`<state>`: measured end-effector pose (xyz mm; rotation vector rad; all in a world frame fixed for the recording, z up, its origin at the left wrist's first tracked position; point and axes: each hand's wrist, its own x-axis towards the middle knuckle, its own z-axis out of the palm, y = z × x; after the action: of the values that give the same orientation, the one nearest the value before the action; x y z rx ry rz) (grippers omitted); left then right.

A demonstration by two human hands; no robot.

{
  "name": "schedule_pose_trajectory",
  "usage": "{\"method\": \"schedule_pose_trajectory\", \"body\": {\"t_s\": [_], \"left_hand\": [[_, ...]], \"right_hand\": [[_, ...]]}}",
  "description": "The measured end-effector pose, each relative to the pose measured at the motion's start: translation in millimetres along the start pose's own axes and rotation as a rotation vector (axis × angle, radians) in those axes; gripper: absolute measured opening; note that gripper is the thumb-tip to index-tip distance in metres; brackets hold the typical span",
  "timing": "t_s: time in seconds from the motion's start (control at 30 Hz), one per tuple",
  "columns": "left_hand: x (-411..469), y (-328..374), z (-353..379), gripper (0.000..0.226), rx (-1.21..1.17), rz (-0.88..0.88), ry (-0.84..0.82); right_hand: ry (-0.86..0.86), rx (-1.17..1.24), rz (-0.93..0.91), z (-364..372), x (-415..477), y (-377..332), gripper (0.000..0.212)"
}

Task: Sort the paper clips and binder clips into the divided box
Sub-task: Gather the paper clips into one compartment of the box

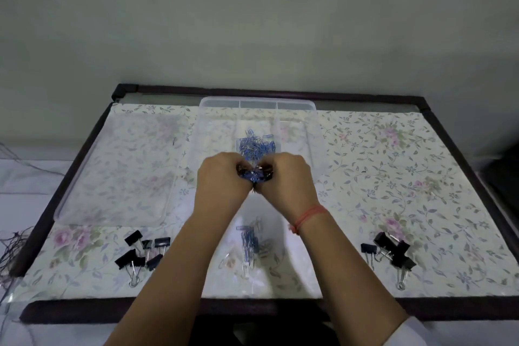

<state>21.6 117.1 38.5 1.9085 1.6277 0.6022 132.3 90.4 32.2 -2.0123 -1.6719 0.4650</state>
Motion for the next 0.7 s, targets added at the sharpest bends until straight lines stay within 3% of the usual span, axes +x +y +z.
{"method": "schedule_pose_trajectory", "body": {"t_s": [0.17,0.33,0.43,0.7], "left_hand": [[57,16,-2,0.021,-0.067,0.004,-0.006],[87,10,14,0.033,-0.02,-0.08,-0.227],[92,4,20,0.04,0.037,-0.079,-0.29],[54,0,27,0.038,-0.15,-0.047,0.037]], "right_hand": [[0.026,0.029,0.035,-15,60,0,0.011],[-0.148,-0.067,0.118,2,94,18,0.023],[-0.171,-0.109,0.114,7,96,23,0.018],[0.115,0.146,0.177,1,47,23,0.022]]}}
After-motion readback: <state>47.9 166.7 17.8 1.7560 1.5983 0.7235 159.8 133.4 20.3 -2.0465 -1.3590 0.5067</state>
